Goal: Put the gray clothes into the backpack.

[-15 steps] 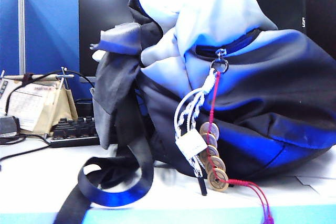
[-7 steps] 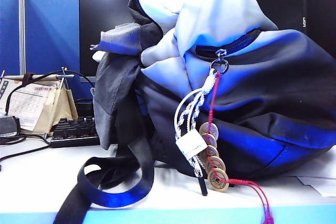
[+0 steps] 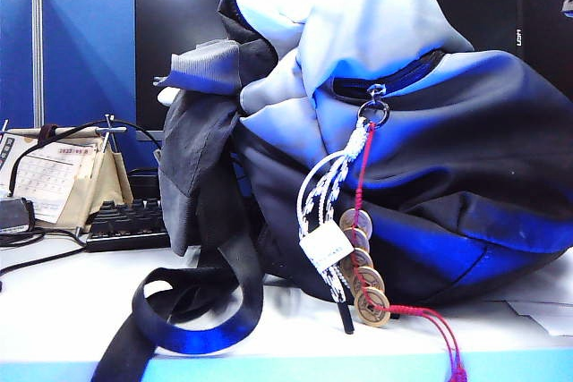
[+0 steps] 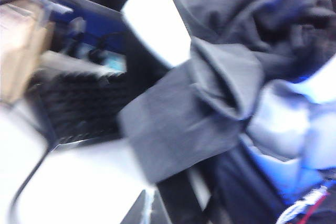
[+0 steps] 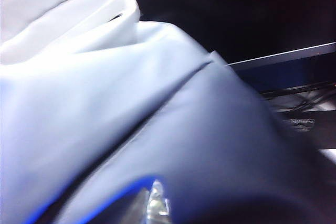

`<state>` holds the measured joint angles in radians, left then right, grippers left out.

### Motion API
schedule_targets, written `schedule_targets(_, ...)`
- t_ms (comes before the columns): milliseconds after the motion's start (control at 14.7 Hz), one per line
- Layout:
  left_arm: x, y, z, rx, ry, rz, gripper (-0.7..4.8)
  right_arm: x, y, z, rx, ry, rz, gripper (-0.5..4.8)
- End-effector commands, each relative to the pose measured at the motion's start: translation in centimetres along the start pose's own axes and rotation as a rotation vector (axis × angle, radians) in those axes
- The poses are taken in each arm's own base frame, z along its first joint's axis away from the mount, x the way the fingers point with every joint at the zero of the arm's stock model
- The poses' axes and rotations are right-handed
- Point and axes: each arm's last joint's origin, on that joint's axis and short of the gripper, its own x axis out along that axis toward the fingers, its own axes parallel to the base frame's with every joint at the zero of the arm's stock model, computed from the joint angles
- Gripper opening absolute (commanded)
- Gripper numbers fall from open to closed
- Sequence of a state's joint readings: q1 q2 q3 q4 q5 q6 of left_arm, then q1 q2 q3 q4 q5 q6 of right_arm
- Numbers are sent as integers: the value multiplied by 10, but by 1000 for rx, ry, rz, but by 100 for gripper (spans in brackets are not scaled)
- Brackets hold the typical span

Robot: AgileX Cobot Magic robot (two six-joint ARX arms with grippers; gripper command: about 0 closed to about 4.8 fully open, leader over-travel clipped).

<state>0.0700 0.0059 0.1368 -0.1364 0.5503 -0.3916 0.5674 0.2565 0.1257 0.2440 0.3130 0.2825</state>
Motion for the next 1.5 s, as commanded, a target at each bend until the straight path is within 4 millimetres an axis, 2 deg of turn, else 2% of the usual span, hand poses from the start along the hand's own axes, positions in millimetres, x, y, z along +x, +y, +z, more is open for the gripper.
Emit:
schedule_targets(68, 5, 7, -7, 129, -103, -26, -6, 0, -5, 1, -90, -36, -184, 63)
schedule_targets(272, 8, 13, -15, 135, -121, 2, -5, 0, -7, 1, -103, -41, -194, 63)
schedule_targets(477, 7, 16, -13, 159, -173, 138, -5, 0, -7, 1, -104, -39, -192, 63)
schedule_targets(1226, 7, 17, -14, 153, -166, 147, -5, 0, -7, 0, -109, -25, -193, 63)
schedule_targets(1362, 7, 18, -15, 211, -152, 157, -5, 0, -7, -2, -115, -11, -197, 63)
schedule_targets(1498, 7, 18, -15, 346, -146, 175, -5, 0, -7, -2, -115, -10, -196, 63)
